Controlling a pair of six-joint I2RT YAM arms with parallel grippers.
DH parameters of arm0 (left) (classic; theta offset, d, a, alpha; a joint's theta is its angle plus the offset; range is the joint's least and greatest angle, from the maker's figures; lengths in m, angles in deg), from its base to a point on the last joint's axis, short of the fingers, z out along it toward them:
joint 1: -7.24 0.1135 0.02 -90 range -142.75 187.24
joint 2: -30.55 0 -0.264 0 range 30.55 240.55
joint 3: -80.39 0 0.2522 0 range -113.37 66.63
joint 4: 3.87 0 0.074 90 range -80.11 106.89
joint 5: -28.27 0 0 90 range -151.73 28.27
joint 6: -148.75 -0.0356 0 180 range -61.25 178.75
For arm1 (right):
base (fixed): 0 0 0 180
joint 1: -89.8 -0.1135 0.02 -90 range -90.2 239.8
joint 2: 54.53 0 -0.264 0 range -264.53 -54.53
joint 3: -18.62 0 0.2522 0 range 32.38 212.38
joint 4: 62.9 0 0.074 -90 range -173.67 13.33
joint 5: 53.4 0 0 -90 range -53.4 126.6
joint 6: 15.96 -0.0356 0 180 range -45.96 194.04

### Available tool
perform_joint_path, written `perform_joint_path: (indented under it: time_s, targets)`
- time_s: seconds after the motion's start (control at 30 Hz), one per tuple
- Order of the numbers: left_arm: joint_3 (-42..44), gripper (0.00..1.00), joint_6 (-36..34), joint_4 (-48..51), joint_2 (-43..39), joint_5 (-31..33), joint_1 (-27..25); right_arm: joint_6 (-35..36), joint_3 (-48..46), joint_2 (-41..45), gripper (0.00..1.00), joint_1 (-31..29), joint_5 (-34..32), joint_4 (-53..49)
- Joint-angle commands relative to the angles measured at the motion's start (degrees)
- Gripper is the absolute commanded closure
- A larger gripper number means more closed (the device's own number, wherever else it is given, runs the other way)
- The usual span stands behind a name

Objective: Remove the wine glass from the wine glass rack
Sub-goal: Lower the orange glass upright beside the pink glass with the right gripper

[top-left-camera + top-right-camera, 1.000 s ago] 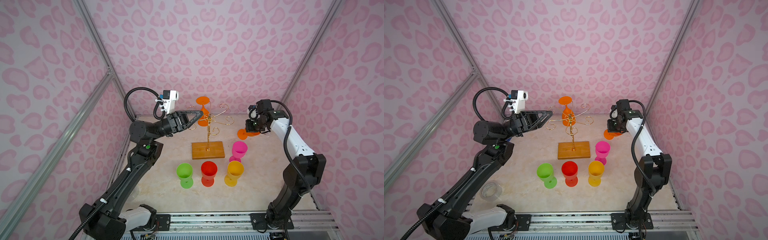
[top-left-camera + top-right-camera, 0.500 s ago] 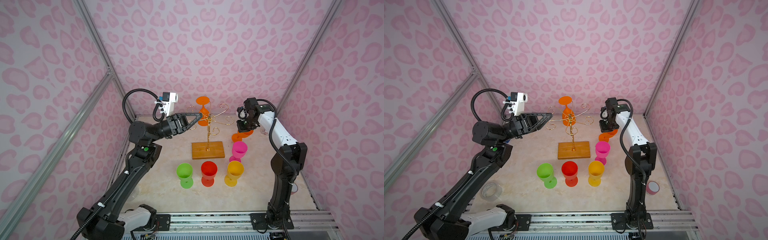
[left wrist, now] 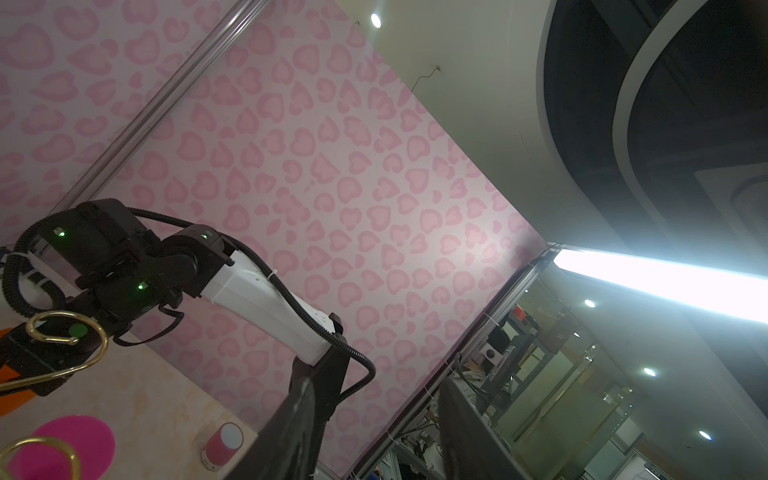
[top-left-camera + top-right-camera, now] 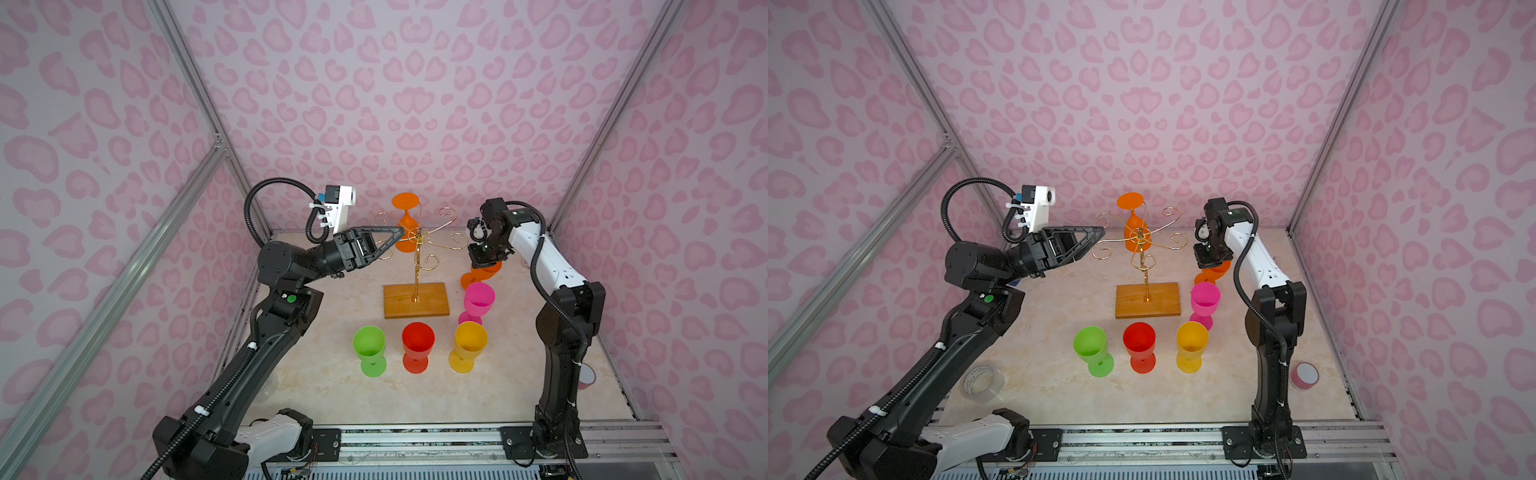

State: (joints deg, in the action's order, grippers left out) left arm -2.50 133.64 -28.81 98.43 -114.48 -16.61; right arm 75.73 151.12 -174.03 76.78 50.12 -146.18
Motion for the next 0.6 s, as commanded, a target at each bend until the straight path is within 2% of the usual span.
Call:
perform_joint_path:
  time_s: [0.0,0.33,0.57]
  targets:
    - [0.12,0.49,-1.06,-0.56,-0.38,-0.81,-0.01,0.61,0.85,-0.8,0.96,-0.22,-0.25,-1.19]
    - [0.48,0.49,-1.88,0.18,-0.86,-0.86,0.04,0.24,2.24,-0.69,0.81,-0.66,0.45,-1.37]
    - [0.71,0.49,-2.2,0.46,-1.0,-0.86,0.04,0.07,2.47,-0.25,0.76,-0.77,0.81,-1.48]
